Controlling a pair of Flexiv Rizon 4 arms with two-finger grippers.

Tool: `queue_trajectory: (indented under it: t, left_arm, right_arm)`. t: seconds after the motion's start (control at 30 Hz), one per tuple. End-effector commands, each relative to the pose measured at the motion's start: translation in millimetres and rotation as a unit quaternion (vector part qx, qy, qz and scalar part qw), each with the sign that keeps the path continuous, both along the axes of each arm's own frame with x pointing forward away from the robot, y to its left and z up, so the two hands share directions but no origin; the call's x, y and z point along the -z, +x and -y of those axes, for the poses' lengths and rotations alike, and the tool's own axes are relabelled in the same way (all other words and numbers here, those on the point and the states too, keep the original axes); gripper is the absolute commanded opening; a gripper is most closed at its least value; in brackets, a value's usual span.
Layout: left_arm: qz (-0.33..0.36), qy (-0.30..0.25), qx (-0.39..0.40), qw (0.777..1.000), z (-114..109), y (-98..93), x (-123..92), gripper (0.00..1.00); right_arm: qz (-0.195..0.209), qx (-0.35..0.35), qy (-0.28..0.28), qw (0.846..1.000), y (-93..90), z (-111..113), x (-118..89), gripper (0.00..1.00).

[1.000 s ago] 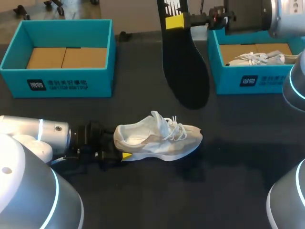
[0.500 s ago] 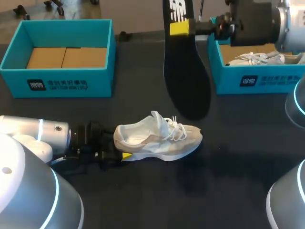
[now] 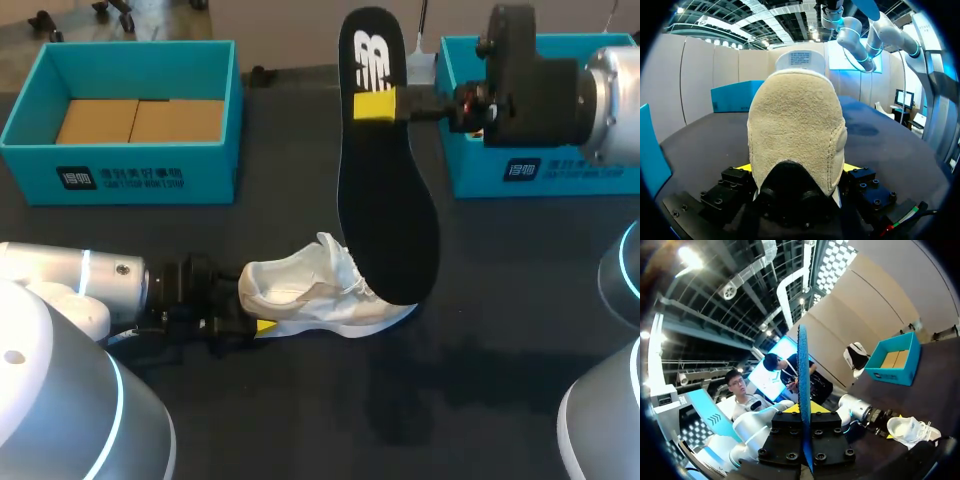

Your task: Take the shoe out of the shoebox, open the shoe tongue, remove and reinsert the insole, then place the shoe into the shoebox

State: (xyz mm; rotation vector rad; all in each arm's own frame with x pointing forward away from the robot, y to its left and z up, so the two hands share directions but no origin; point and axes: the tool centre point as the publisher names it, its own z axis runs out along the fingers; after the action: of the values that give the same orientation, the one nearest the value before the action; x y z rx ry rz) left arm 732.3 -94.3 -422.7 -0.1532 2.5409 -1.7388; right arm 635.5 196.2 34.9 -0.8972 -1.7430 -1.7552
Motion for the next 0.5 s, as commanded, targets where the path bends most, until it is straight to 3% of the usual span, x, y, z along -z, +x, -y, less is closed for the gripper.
queue_trajectory:
  t: [0.03,0.37,0.5]
  left_arm:
    - [0.000,0.002,0.001,1.000,0.2,-0.6,2.7,0.00]
    - [0.000,0.002,0.001,1.000,0.2,-0.6,2.7,0.00]
    - [0.000,0.002,0.001,1.000,0.2,-0.6,2.7,0.00]
  right_arm:
    - [0.001,-0.006,-0.001,1.000,-0.2,-0.6,1.7,0.00]
    - [-0.003,-0.032,-0.001,0.999,-0.4,-3.9,4.0,0.00]
    - [0.008,-0.032,0.032,0.999,-6.0,-6.6,-0.1,0.00]
